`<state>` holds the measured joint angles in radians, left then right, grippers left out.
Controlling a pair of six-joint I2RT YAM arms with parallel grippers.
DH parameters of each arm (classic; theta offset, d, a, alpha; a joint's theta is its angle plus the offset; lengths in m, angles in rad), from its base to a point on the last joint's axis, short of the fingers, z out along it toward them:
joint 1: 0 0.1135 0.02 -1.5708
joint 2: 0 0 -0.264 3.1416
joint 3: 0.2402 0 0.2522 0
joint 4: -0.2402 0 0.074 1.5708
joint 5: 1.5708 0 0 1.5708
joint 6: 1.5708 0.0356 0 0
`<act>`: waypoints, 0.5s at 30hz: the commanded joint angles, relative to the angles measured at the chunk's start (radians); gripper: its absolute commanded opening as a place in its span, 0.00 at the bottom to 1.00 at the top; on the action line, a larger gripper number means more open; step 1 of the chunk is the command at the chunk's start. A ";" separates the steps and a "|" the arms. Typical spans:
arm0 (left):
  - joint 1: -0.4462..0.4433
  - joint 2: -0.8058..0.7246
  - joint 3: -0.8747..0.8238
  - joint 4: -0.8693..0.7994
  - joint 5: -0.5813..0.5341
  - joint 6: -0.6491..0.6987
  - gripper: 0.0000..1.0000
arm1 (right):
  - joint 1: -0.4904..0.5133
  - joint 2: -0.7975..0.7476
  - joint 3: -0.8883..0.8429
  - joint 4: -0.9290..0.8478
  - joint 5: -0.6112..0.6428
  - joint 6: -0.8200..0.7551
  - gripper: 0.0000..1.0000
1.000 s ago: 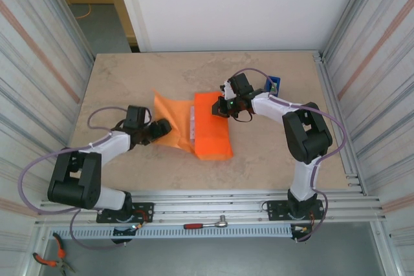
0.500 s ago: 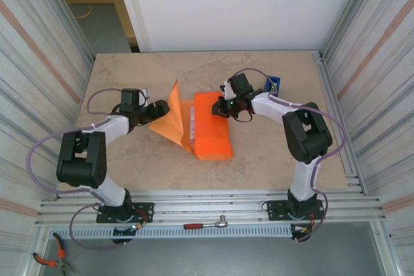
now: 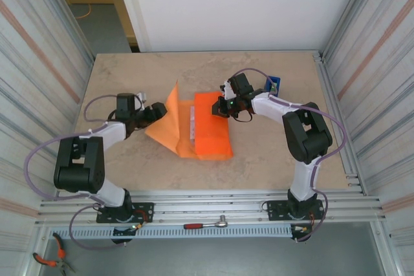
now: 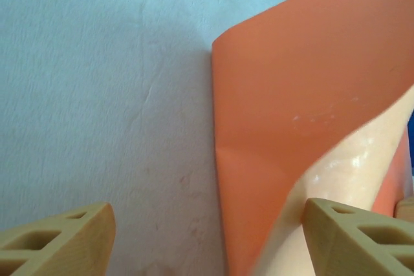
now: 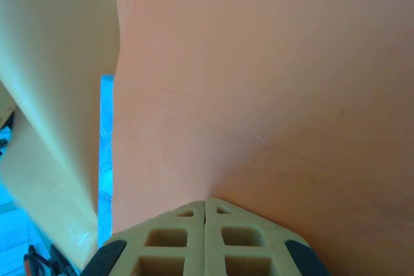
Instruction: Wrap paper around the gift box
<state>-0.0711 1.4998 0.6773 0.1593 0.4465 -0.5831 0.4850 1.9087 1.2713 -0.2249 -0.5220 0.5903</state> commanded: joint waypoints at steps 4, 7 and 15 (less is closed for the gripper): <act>0.010 -0.169 -0.155 0.070 -0.022 -0.111 0.73 | 0.007 0.052 -0.055 -0.056 0.058 -0.007 0.00; 0.013 -0.239 -0.195 0.036 -0.046 -0.107 0.71 | 0.007 0.053 -0.059 -0.051 0.056 -0.005 0.00; 0.056 -0.360 -0.228 -0.076 -0.053 -0.075 0.60 | 0.009 0.052 -0.065 -0.048 0.059 -0.004 0.00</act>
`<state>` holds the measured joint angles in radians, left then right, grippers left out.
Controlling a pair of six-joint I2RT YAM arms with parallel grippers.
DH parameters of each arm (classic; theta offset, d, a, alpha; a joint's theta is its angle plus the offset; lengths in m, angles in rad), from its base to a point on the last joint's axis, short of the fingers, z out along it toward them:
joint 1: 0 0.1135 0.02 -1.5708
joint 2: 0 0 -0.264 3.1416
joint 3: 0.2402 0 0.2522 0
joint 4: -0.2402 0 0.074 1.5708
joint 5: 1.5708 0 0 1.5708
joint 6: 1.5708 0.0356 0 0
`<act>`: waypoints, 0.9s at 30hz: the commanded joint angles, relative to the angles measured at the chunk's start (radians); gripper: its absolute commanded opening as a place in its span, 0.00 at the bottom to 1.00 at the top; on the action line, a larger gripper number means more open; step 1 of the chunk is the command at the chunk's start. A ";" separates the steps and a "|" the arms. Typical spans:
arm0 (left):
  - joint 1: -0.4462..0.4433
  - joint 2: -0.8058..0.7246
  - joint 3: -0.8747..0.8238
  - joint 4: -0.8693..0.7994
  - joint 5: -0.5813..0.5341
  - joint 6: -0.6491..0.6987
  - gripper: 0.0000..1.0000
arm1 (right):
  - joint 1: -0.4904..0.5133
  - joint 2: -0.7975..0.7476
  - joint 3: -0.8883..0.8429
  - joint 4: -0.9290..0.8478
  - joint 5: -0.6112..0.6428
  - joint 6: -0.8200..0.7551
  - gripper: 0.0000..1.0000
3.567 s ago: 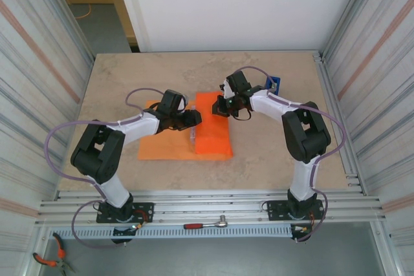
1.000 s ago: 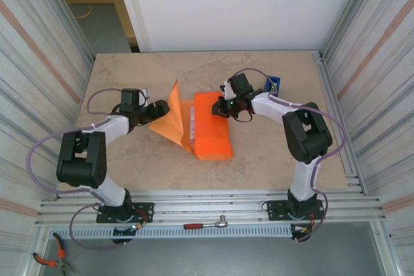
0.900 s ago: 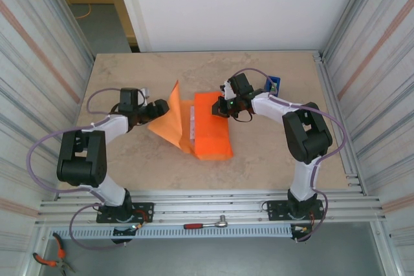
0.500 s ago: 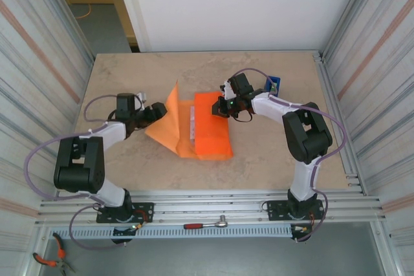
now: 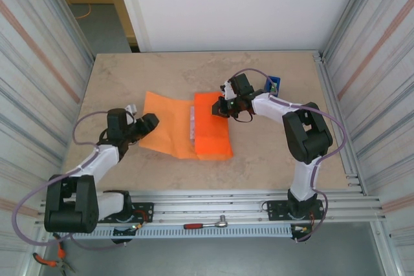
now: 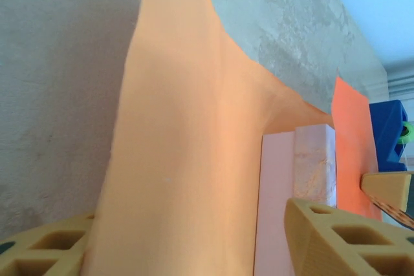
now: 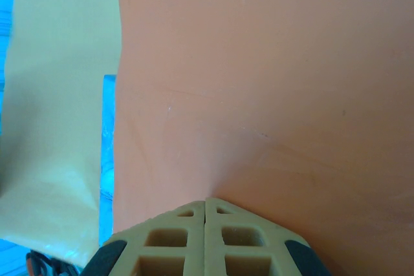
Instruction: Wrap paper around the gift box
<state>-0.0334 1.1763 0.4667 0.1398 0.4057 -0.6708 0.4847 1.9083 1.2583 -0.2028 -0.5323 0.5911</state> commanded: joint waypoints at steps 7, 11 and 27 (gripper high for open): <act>0.040 -0.071 -0.026 -0.100 0.009 0.026 0.39 | 0.011 0.057 -0.053 -0.064 0.067 -0.003 0.00; 0.042 -0.072 -0.023 -0.113 0.012 0.030 0.28 | 0.012 0.060 -0.053 -0.062 0.067 -0.002 0.00; -0.189 -0.065 0.165 -0.127 0.102 0.021 0.05 | 0.023 0.074 -0.044 -0.056 0.065 0.009 0.00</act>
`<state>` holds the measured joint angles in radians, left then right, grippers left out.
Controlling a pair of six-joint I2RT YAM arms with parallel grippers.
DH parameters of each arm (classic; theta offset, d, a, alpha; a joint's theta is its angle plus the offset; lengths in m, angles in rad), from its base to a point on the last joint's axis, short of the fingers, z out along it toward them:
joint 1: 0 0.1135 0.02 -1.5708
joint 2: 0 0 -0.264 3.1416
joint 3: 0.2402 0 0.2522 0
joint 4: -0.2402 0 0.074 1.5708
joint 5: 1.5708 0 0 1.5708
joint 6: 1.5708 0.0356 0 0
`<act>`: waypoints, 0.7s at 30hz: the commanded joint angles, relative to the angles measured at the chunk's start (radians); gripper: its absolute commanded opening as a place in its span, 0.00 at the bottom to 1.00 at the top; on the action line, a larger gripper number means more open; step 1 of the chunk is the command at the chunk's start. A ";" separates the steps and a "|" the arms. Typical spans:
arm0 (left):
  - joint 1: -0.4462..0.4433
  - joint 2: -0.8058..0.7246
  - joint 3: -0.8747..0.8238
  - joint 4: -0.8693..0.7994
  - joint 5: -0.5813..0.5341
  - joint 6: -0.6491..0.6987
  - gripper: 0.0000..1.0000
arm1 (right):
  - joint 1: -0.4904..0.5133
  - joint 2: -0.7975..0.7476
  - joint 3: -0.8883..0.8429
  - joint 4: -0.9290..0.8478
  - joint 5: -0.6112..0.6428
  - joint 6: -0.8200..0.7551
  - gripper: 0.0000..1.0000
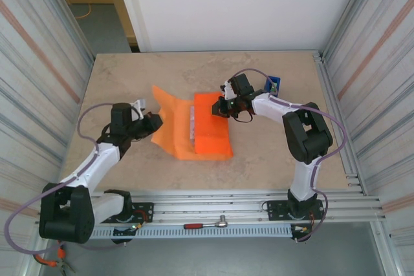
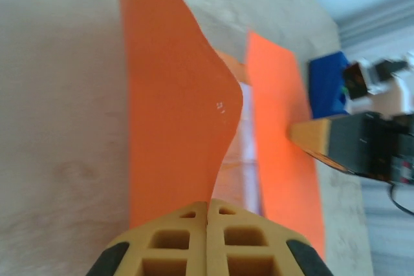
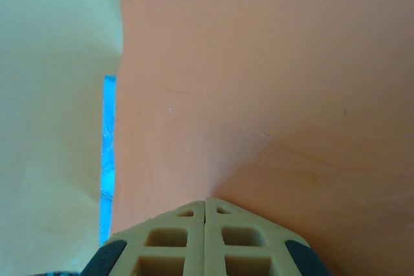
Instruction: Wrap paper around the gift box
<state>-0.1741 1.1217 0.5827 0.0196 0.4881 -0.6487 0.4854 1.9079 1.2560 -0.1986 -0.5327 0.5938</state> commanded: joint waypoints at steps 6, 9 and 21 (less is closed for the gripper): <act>-0.195 0.075 0.124 0.018 0.011 -0.057 0.04 | 0.027 0.080 -0.035 -0.060 0.063 0.009 0.00; -0.264 0.138 0.153 0.049 -0.007 -0.093 0.04 | 0.029 0.083 -0.034 -0.059 0.063 0.009 0.00; -0.452 0.423 0.286 0.156 -0.052 -0.223 0.04 | 0.031 0.089 -0.034 -0.055 0.061 0.012 0.00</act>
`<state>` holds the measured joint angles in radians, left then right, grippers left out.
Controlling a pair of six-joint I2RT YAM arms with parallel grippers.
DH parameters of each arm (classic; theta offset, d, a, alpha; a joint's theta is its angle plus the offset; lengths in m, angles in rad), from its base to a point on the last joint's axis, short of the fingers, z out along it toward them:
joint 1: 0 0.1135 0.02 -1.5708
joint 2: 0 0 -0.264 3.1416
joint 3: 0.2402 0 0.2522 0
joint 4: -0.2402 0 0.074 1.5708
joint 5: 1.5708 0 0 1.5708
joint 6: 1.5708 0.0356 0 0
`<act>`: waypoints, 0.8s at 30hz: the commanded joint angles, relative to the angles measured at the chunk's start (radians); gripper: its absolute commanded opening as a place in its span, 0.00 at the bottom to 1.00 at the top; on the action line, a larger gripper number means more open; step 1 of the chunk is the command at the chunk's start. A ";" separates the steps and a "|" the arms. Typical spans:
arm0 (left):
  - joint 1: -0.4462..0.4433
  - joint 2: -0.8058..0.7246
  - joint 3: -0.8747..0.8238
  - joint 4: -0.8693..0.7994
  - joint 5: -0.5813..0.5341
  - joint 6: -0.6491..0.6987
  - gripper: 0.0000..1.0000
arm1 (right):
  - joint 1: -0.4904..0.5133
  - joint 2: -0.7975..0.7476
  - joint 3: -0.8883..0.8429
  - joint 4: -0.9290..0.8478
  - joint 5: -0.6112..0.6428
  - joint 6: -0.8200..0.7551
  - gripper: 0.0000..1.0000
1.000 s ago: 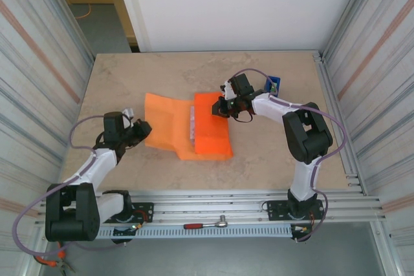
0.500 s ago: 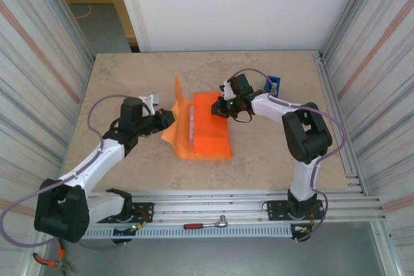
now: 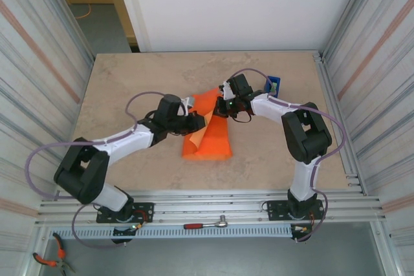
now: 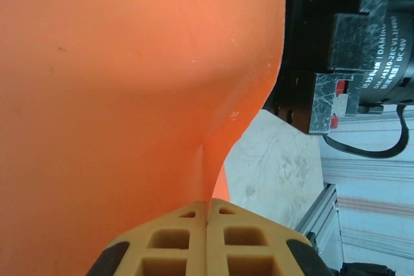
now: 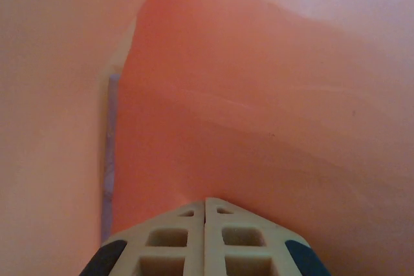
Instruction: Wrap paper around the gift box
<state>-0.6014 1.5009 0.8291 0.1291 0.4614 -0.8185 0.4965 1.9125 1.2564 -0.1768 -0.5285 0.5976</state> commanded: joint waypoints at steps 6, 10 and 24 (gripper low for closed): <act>-0.074 0.157 0.068 0.092 -0.059 -0.132 0.04 | 0.019 0.083 -0.036 -0.076 0.053 0.010 0.00; -0.089 0.198 0.059 0.117 -0.084 -0.187 0.04 | 0.019 0.080 -0.036 -0.076 0.054 0.012 0.00; -0.090 0.212 0.035 0.040 -0.150 -0.214 0.04 | -0.082 -0.095 0.007 -0.109 0.006 0.047 0.18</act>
<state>-0.6853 1.6897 0.8753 0.2405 0.3561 -1.0229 0.4637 1.8942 1.2636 -0.2161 -0.5442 0.6147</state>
